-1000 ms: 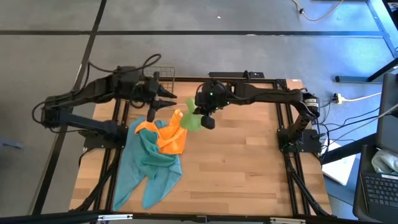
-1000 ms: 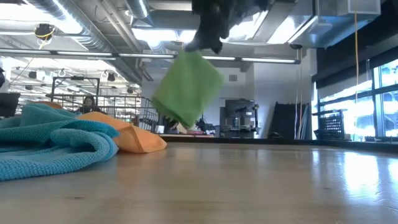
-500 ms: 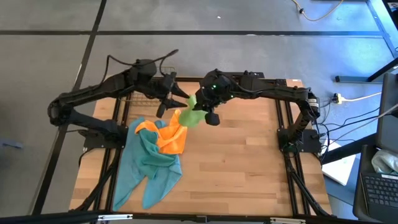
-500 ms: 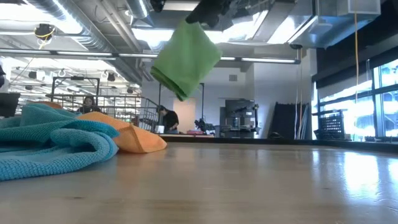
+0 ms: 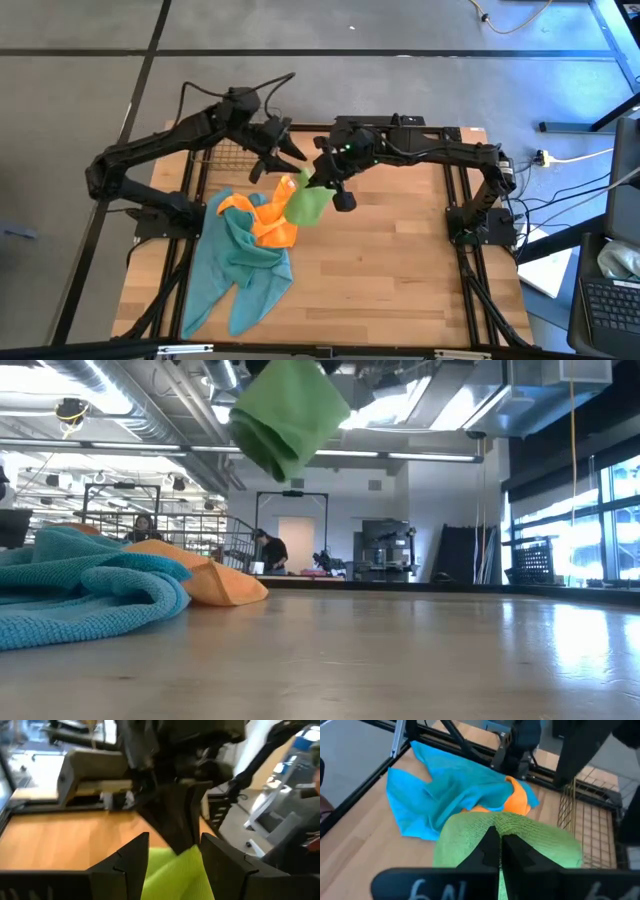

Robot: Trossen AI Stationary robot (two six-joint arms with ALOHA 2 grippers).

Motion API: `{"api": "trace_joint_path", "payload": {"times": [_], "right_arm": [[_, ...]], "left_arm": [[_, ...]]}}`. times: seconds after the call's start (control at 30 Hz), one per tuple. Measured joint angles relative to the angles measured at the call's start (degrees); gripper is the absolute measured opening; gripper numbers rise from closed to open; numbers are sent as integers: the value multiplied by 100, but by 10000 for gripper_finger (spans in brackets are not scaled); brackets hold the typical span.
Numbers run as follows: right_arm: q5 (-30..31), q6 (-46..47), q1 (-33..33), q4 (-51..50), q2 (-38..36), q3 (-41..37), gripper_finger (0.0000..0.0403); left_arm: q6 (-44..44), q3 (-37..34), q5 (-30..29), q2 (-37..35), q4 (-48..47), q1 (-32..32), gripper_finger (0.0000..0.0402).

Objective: Fold microfiber towels
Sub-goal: Put the folded green microfiber cloth into the wire basket

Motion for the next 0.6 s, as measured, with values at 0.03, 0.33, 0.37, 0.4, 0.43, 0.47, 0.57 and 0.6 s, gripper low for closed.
{"api": "trace_joint_path", "payload": {"times": [0.03, 0.33, 0.37, 0.4, 0.43, 0.47, 0.57, 0.6], "right_arm": [[4, -48, 16, -95, 2, 57, 3], [-341, -110, 58, -203, 2, 290, 4], [-374, -105, 88, -198, 2, 291, 4], [-401, -96, 118, -207, 2, 291, 4], [-452, -81, 147, -209, 5, 288, 4], [-513, -72, 193, -213, 7, 288, 4], [-545, -60, 349, -217, 7, 288, 4], [-542, -60, 400, -227, 7, 284, 4]], "left_arm": [[2, 0, 80, 6, 28, -24, 173], [466, 5, -20, 42, -60, -494, 173], [525, 14, -58, 102, -38, -560, 173], [562, 15, -96, 156, -56, -627, 173], [584, 5, -119, 203, -139, -687, 173], [625, 4, -123, 249, -137, -748, 173], [739, 6, -122, 323, -117, -926, 173], [739, 7, -113, 356, -119, -971, 173]]}}
